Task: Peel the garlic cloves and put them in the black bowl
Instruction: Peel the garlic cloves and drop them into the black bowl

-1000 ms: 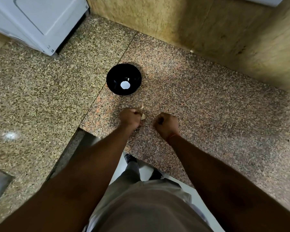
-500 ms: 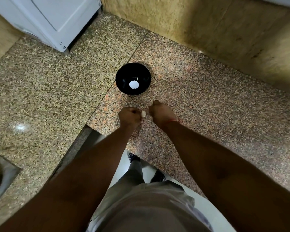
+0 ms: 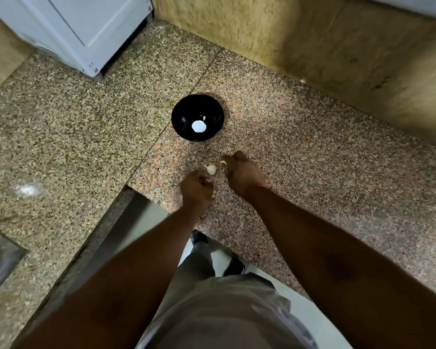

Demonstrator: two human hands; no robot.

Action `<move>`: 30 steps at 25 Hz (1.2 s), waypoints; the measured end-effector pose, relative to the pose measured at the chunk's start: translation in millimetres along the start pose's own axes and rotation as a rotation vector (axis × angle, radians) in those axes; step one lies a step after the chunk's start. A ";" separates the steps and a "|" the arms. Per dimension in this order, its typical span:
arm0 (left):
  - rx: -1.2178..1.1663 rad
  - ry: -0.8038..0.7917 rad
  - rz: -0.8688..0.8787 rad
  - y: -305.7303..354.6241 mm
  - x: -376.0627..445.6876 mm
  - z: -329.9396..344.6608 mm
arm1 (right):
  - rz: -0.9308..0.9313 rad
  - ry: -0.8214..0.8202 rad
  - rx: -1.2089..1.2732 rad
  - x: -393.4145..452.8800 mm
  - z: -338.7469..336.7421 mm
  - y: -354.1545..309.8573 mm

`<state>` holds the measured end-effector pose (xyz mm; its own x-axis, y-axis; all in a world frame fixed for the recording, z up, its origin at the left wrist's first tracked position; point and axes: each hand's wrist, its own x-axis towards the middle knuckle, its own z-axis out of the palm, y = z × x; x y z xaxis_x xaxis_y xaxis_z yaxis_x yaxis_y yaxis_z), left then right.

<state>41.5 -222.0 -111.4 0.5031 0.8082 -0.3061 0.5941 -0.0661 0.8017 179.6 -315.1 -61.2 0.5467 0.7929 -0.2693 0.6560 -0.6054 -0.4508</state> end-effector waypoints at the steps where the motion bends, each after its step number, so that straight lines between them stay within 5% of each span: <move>1: 0.022 -0.003 0.003 -7.9 2.7 2.0 | -0.017 -0.025 -0.044 6.3 1.0 -4.7; 7: 0.074 -0.046 -0.014 1.5 -10.7 -6.6 | -0.054 -0.015 -0.193 -11.4 9.0 -4.9; 15: -0.012 -0.194 0.121 -8.6 -41.2 1.9 | 0.184 -0.022 0.398 -68.4 16.5 11.3; 21: 0.174 -0.113 0.319 -3.4 -61.9 2.4 | 0.094 0.029 0.341 -79.9 19.6 8.1; 30: 0.211 -0.119 0.254 3.0 -72.0 0.7 | 0.039 0.020 0.174 -89.2 30.8 2.3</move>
<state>7.5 -280.8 -87.2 0.7133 0.6778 -0.1783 0.5513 -0.3855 0.7399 116.3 -385.0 -64.4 0.5816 0.7662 -0.2733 0.5346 -0.6132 -0.5815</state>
